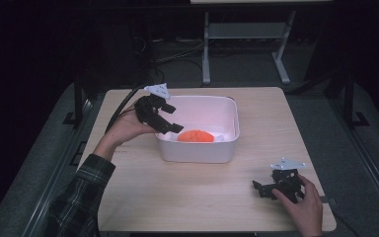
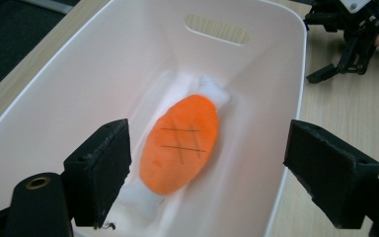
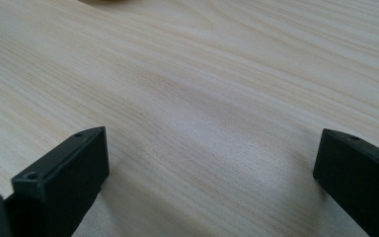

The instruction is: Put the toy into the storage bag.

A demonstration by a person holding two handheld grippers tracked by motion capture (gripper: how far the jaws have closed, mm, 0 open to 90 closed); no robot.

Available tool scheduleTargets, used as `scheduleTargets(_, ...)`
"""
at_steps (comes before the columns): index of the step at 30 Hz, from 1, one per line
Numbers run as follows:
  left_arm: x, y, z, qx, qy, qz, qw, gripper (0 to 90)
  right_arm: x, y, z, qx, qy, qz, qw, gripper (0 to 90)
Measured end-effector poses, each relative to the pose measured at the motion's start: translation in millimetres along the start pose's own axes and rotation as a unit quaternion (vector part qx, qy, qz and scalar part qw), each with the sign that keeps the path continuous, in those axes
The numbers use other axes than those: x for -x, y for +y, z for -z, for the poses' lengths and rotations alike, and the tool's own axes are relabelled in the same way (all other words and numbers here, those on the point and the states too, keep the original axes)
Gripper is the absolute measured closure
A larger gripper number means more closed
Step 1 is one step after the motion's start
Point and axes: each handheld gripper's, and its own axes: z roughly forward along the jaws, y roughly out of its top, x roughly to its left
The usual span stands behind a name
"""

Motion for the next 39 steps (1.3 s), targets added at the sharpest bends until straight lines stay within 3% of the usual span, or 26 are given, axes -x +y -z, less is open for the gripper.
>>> scheduleTargets(6,12.7,-19.6,11.5,0.017,0.021,0.012,0.9996,17.4,0.0,0.0,0.0,0.000,0.000,0.000,1.0000,0.0)
scheduleTargets(21,29.1,-62.0,34.6,0.028,0.060,0.031,0.9973,17.4,-0.1,0.0,0.0,0.000,0.000,0.000,1.0000,0.0)
scheduleTargets(25,32.2,-70.4,36.6,0.016,0.067,0.031,0.9971,17.4,-0.1,0.0,0.1,0.000,-0.001,0.000,1.0000,0.0)
scheduleTargets(26,34.9,-76.8,37.8,0.025,0.075,0.035,0.9963,17.2,-0.1,0.0,0.0,0.000,-0.001,0.000,1.0000,0.0)
scheduleTargets(39,46.7,-119.9,37.9,0.036,0.089,0.063,0.9934,17.2,0.0,0.0,-0.1,0.000,-0.001,0.000,1.0000,0.0)
